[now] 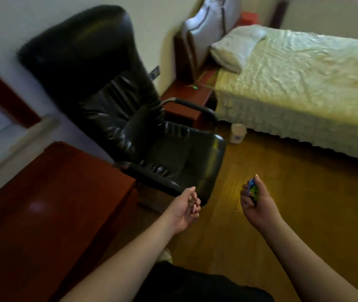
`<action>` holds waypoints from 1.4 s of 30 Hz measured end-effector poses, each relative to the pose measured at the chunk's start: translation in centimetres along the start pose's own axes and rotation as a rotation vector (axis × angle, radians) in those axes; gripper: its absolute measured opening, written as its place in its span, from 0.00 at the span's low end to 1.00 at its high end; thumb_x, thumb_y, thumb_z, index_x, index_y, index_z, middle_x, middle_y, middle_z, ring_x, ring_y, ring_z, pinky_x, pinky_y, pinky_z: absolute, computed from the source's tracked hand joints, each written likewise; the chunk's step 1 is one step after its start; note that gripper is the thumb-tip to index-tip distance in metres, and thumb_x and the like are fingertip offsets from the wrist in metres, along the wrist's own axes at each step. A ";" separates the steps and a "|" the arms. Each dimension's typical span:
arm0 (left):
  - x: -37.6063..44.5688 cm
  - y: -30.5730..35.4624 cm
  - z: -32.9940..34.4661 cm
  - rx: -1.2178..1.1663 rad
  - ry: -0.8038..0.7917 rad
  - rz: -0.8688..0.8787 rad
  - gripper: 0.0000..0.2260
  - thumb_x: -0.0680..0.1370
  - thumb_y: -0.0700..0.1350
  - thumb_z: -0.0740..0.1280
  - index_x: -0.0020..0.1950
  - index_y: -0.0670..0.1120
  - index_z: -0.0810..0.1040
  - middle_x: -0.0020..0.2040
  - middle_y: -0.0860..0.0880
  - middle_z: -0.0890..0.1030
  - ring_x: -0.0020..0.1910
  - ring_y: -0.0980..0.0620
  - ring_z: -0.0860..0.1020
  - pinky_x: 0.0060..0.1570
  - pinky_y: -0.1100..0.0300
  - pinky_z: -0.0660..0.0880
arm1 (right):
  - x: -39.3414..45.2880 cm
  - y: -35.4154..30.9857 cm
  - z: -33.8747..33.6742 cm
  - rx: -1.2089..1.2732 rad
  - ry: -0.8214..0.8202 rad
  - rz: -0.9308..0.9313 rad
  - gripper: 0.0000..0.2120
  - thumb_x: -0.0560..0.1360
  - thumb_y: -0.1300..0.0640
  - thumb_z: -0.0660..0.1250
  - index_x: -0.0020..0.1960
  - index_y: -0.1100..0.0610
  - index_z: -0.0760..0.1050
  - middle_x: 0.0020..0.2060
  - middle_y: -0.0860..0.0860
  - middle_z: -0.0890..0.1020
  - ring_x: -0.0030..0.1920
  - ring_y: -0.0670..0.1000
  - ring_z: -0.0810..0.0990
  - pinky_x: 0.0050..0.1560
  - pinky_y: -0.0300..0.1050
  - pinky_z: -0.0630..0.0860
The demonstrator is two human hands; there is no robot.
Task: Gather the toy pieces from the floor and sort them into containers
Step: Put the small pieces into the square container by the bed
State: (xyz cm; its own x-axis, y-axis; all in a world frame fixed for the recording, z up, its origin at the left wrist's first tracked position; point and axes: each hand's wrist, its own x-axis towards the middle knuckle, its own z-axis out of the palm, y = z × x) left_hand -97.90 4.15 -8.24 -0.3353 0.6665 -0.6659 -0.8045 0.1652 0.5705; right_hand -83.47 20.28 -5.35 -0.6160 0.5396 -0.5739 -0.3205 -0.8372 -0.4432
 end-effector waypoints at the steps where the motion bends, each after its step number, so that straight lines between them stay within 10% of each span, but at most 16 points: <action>1: 0.7 -0.1 1.4 0.010 -0.021 -0.018 0.12 0.77 0.52 0.65 0.36 0.48 0.72 0.32 0.49 0.71 0.26 0.55 0.69 0.23 0.65 0.64 | -0.3 -1.1 -0.8 0.034 0.022 -0.023 0.11 0.76 0.49 0.66 0.48 0.55 0.68 0.34 0.49 0.72 0.28 0.42 0.69 0.20 0.31 0.60; 16: 13.7 3.9 12.6 0.098 -0.243 -0.165 0.20 0.76 0.62 0.63 0.37 0.45 0.76 0.35 0.47 0.75 0.32 0.52 0.74 0.27 0.63 0.69 | 5.3 -10.9 -6.5 0.244 0.200 -0.168 0.12 0.77 0.49 0.65 0.50 0.57 0.69 0.34 0.49 0.73 0.28 0.42 0.71 0.20 0.30 0.62; 42: 37.6 15.0 30.2 0.162 -0.159 -0.276 0.15 0.78 0.52 0.62 0.51 0.41 0.77 0.39 0.43 0.82 0.36 0.49 0.80 0.31 0.60 0.76 | 25.2 -32.2 -5.4 0.330 0.342 -0.261 0.13 0.77 0.50 0.65 0.55 0.57 0.68 0.36 0.50 0.74 0.28 0.43 0.72 0.21 0.32 0.65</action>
State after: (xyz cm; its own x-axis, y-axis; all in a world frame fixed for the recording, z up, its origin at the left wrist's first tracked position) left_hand -107.76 53.67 -10.18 -0.0260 0.6832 -0.7297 -0.7614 0.4594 0.4573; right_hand -84.80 61.30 -9.28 -0.2340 0.6854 -0.6895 -0.6746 -0.6252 -0.3925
